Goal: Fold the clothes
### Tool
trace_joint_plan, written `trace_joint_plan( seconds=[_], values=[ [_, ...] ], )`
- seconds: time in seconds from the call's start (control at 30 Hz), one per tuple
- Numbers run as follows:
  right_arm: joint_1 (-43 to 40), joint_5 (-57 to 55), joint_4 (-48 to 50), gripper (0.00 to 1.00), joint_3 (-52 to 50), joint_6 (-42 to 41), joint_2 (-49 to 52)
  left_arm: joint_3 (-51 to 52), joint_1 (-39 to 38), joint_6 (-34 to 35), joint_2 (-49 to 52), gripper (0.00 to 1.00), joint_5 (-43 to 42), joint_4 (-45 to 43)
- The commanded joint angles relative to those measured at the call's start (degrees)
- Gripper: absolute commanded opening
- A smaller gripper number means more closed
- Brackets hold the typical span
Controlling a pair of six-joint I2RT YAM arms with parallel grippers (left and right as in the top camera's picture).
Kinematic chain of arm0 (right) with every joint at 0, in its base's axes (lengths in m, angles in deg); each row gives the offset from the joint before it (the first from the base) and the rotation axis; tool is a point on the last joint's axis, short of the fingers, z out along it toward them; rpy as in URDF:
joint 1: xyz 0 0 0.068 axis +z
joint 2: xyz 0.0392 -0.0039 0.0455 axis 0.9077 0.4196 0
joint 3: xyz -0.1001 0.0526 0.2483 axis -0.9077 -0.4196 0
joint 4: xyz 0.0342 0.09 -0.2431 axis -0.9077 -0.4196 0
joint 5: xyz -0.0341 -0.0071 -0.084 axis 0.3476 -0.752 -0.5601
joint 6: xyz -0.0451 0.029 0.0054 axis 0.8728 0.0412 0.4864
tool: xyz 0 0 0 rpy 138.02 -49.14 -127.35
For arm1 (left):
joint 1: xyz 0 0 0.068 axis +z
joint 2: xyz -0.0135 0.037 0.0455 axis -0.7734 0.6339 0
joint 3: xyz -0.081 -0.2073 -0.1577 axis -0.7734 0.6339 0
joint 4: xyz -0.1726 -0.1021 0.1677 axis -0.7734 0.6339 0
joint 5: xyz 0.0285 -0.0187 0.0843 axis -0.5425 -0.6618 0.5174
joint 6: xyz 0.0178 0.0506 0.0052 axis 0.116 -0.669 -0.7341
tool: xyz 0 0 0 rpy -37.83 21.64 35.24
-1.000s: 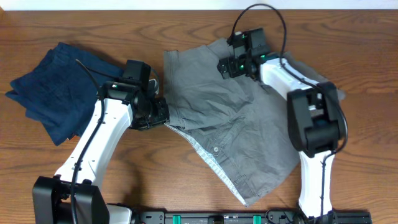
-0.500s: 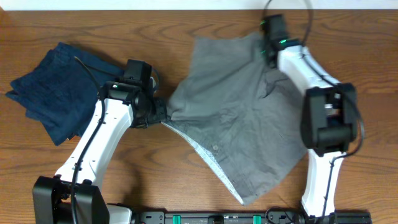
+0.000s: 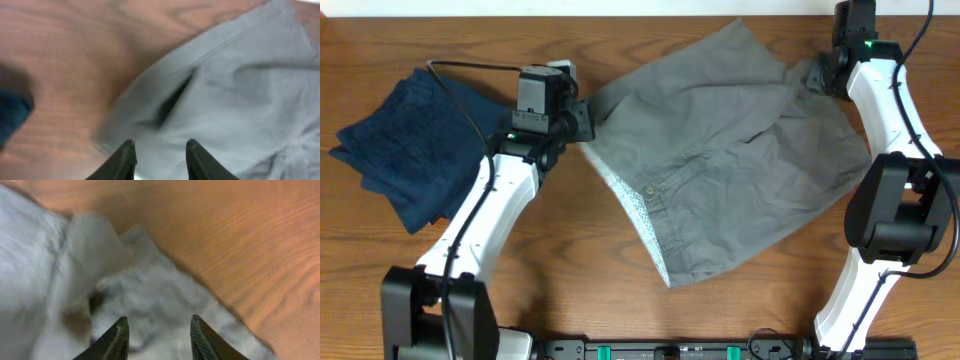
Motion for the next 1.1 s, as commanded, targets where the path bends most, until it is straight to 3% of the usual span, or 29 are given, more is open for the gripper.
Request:
trace_joint_plan(
  seconds=[0.0, 0.1, 0.23, 0.3, 0.4, 0.5, 0.63, 0.87, 1.07],
  values=[
    [0.24, -0.52, -3.58, 0.39, 0.44, -0.68, -3.15, 0.0, 2.25, -1.73, 1.42, 0.46, 1.07, -0.2],
    [-0.07, -0.76, -11.32, 0.39, 0.44, -0.48, -5.14, -0.09, 4.5, 2.99, 0.83, 0.5, -1.46, 5.31],
    [-1.92, -0.66, -22.49, 0.38, 0.35, -2.51, -5.7, -0.09, 5.27, 3.98, 0.26, 0.6, -16.98, 19.41],
    [-3.23, 0.48, -25.14, 0.38, -0.44, -3.13, -5.7, -0.02, 4.44, 3.98, 0.33, 0.7, -21.94, 26.77],
    [-5.64, 4.09, -27.96, 0.38, -1.05, -3.1, -5.7, 0.22, 1.4, 3.93, 0.33, 0.8, -22.56, 35.6],
    [-8.74, 9.33, -29.33, 0.38, -1.97, -3.1, -5.81, 1.51, -3.21, 4.55, 0.31, 0.82, -22.53, 37.97],
    [-12.83, 14.19, -31.19, 0.38, -3.58, -3.08, -5.81, 5.29, -9.14, 12.52, 0.33, 0.83, -20.81, 33.53],
    [-16.7, 14.08, -30.77, 0.39, -9.4, -1.95, -9.25, 17.44, -18.21, 30.08, 0.44, 0.83, -20.83, 12.0],
    [-19.02, 14.12, -30.29, 0.41, -12.59, -0.61, -14.86, 22.97, -22.82, 36.17, 0.55, 0.83, -16.92, 2.99]
  ],
)
